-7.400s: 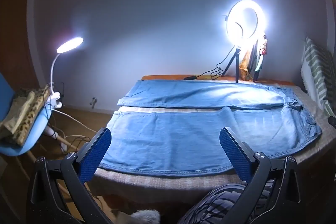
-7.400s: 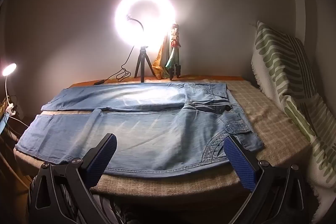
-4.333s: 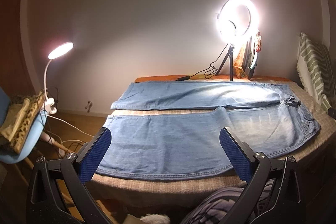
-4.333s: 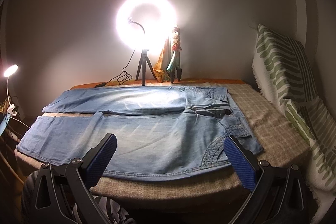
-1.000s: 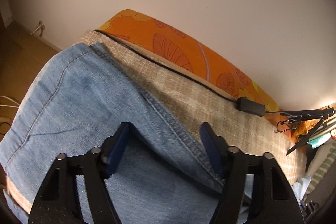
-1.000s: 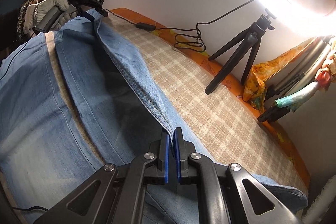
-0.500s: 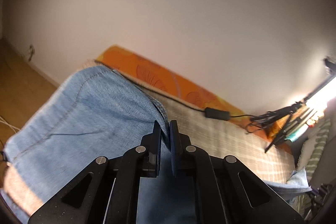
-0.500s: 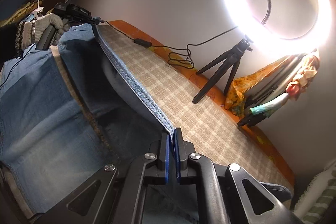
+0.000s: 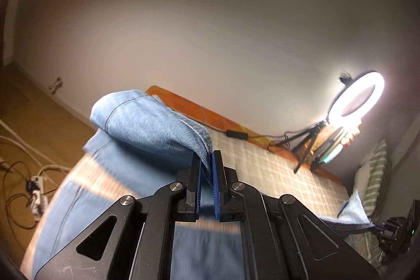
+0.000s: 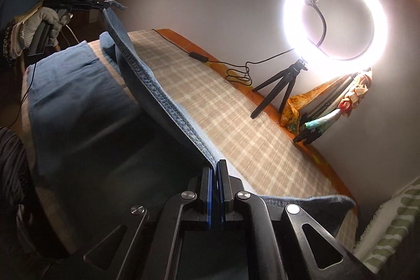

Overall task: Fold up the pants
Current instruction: 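Close the left tool on the waistband while the right tool holds its edge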

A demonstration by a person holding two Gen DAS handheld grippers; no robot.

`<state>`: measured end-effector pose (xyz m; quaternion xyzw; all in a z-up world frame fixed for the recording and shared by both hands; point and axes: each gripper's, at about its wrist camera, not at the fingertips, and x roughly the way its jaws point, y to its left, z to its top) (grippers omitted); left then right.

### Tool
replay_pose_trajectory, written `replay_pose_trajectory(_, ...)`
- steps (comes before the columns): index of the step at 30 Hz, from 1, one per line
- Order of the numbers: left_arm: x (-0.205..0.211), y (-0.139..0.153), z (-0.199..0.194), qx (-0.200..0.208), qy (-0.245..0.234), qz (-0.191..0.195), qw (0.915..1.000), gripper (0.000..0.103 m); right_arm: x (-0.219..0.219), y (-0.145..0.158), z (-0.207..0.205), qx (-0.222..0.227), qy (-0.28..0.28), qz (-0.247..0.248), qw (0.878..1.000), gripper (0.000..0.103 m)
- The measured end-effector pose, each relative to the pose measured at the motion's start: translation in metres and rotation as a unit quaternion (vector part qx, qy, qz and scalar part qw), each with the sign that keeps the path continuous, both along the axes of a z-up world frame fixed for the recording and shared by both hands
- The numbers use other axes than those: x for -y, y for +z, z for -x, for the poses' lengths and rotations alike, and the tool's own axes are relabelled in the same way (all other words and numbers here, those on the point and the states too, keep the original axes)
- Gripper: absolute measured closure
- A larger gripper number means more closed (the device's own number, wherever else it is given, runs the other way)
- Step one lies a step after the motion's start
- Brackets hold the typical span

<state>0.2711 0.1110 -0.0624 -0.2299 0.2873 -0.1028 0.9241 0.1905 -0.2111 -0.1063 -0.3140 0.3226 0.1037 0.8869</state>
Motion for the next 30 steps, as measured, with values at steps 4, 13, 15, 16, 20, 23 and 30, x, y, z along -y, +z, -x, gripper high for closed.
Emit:
replay_pose_trajectory(4, -0.007, -0.016, 0.049, 0.0, 0.007, 0.006, 1.0, 0.097, -0.004, -0.009, 0.029, -0.008, -0.001, -0.001, 1.0, 0.102)
replay_pose_trajectory(13, -0.036, -0.072, 0.108, -0.049, 0.029, 0.052, 0.997, 0.097, -0.017, -0.052, 0.068, -0.054, -0.001, 0.014, 0.998, 0.102)
replay_pose_trajectory(15, -0.043, -0.079, 0.117, -0.054, 0.026, 0.067, 0.996, 0.095, -0.018, -0.058, 0.071, -0.058, -0.003, 0.019, 0.998, 0.102)
replay_pose_trajectory(16, -0.048, -0.083, 0.121, -0.059, 0.028, 0.075, 0.9951, 0.088, -0.019, -0.061, 0.072, -0.059, -0.005, 0.023, 0.998, 0.102)
replay_pose_trajectory(20, -0.065, -0.088, 0.125, -0.055, 0.052, 0.125, 0.9892, 0.05, -0.02, -0.065, 0.073, -0.061, -0.013, 0.024, 0.998, 0.102)
replay_pose_trajectory(23, -0.077, -0.089, 0.116, -0.064, 0.067, 0.162, 0.9824, 0.049, -0.02, -0.065, 0.073, -0.059, -0.015, 0.026, 0.998, 0.102)
replay_pose_trajectory(30, -0.083, -0.093, 0.077, -0.143, 0.095, 0.161, 0.9719, 0.041, -0.022, -0.065, 0.073, -0.059, -0.023, 0.025, 0.998, 0.102)
